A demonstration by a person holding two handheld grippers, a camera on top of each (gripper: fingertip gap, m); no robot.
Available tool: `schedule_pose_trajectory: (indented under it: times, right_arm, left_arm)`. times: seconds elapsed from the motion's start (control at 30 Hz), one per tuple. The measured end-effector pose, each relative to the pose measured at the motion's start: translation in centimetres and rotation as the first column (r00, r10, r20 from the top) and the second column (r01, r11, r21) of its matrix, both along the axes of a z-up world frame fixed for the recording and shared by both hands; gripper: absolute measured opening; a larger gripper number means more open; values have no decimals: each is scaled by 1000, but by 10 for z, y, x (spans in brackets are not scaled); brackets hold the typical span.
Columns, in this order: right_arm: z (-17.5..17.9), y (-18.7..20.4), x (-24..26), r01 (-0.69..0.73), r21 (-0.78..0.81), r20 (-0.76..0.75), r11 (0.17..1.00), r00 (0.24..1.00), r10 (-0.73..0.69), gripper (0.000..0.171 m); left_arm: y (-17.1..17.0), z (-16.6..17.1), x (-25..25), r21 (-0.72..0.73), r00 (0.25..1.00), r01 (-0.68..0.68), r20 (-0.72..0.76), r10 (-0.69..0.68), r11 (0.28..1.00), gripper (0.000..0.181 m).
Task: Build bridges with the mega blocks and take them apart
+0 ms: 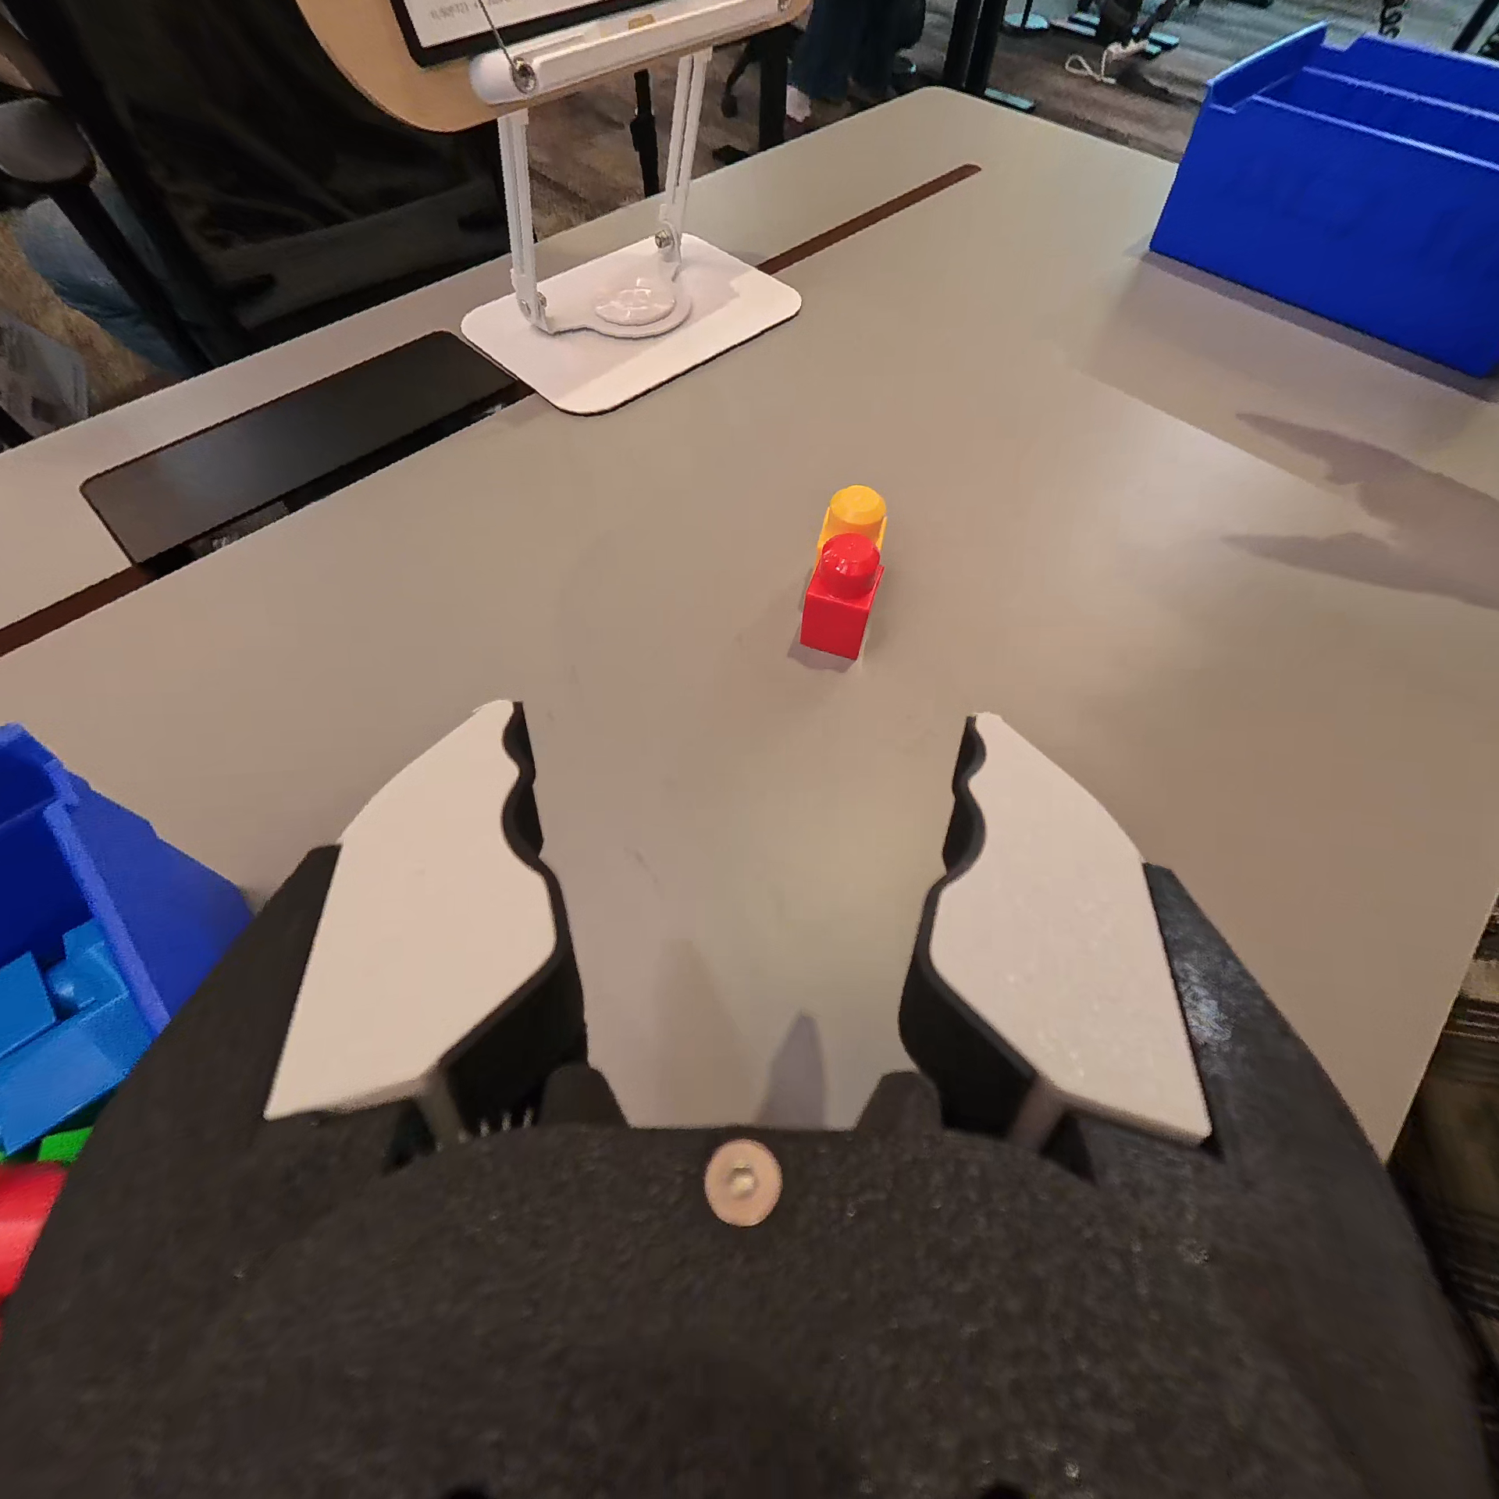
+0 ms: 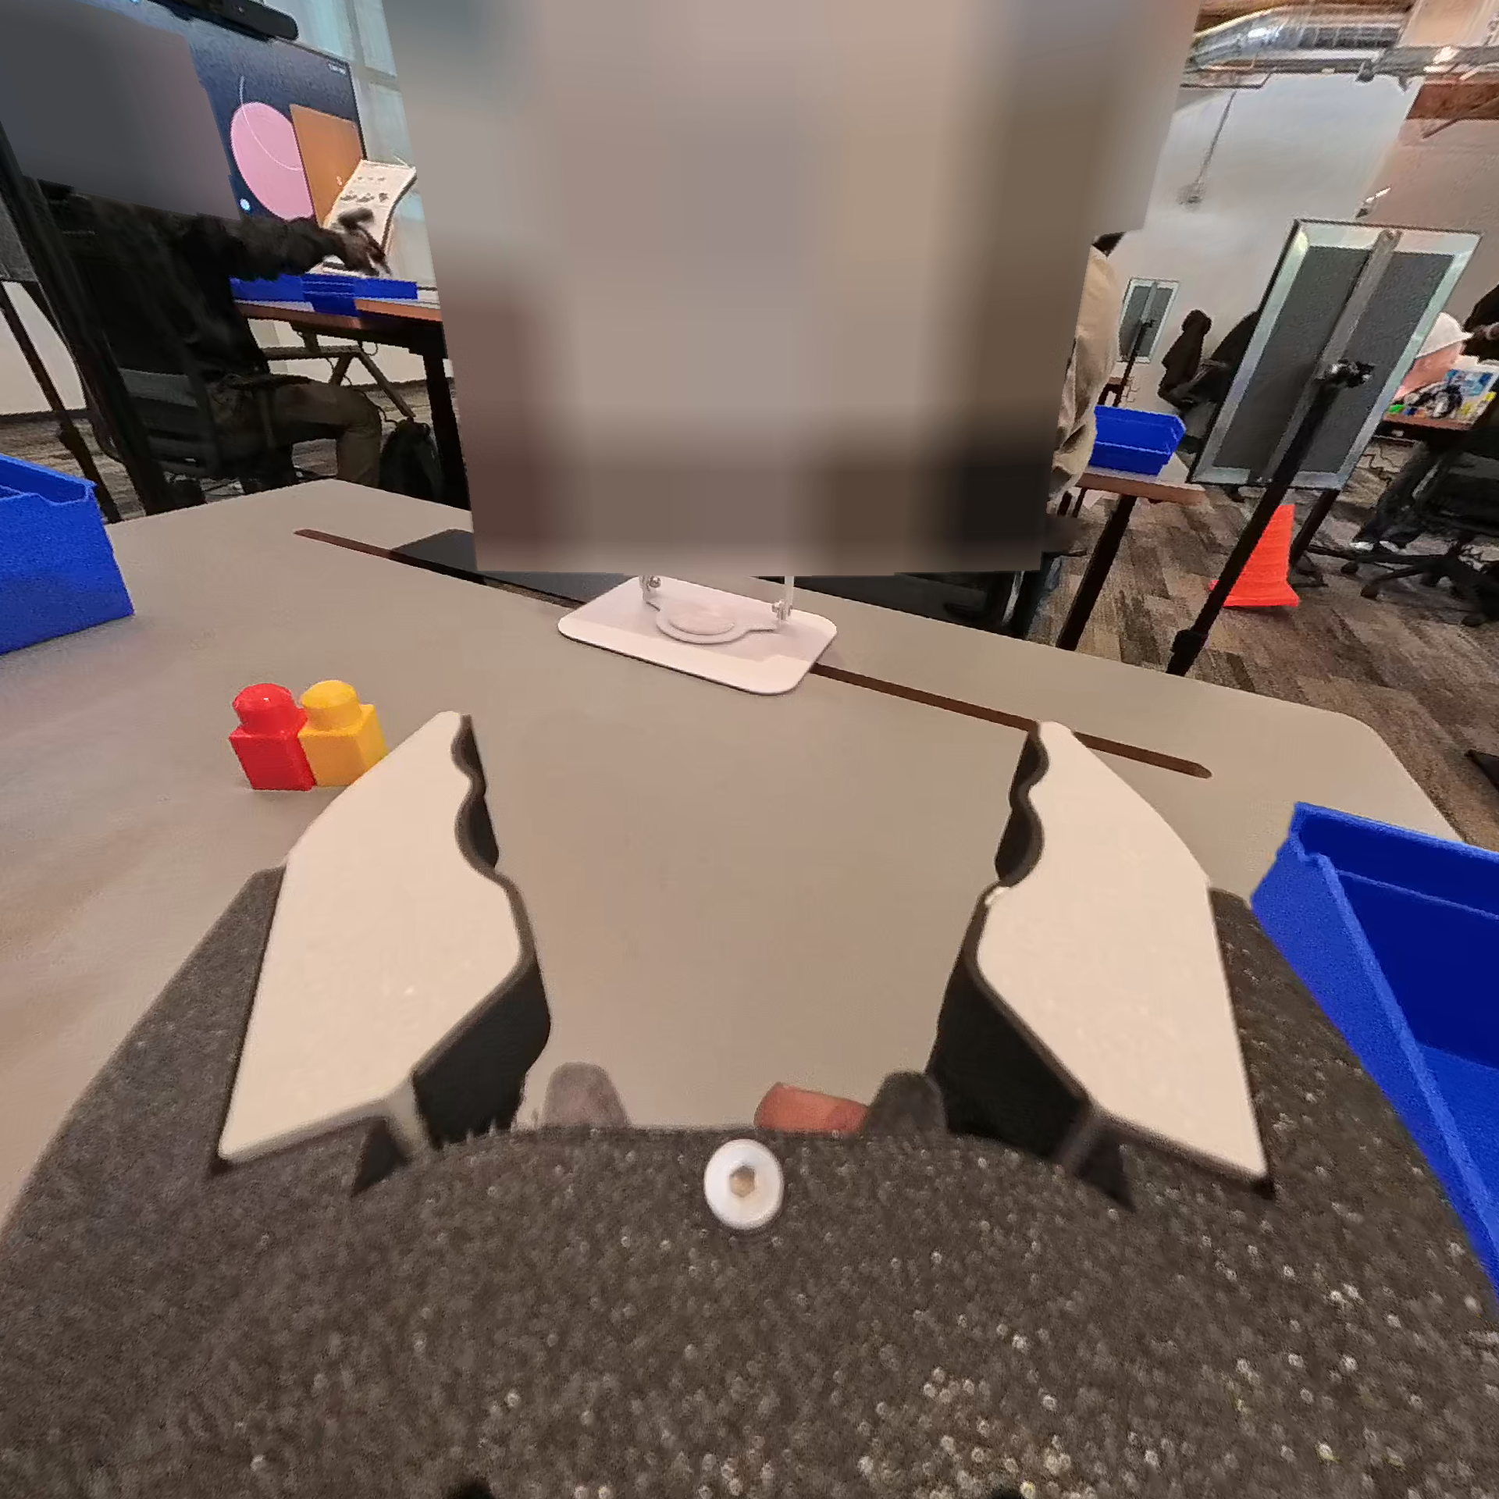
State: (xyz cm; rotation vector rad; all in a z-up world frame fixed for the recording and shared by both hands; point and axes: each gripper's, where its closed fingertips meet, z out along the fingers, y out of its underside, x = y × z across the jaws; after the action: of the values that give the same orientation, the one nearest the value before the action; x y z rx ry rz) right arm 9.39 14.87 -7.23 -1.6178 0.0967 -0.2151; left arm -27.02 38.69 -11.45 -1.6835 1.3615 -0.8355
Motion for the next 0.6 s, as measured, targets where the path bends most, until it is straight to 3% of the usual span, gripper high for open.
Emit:
schedule_pose_trajectory:
  times: [0.37, 0.6]
  right_arm:
    - [2, 2, 0, -2, -4, 9, 1000, 1000, 2, 121]
    - [-2, -6, 8, 18, -6, 1, 1000, 1000, -18, 121]
  left_arm:
    - [6, 12, -19, 14, 996, -64, 56, 63, 998, 107]
    - [45, 40, -88, 57, 975, -223, 33, 221, 973, 106]
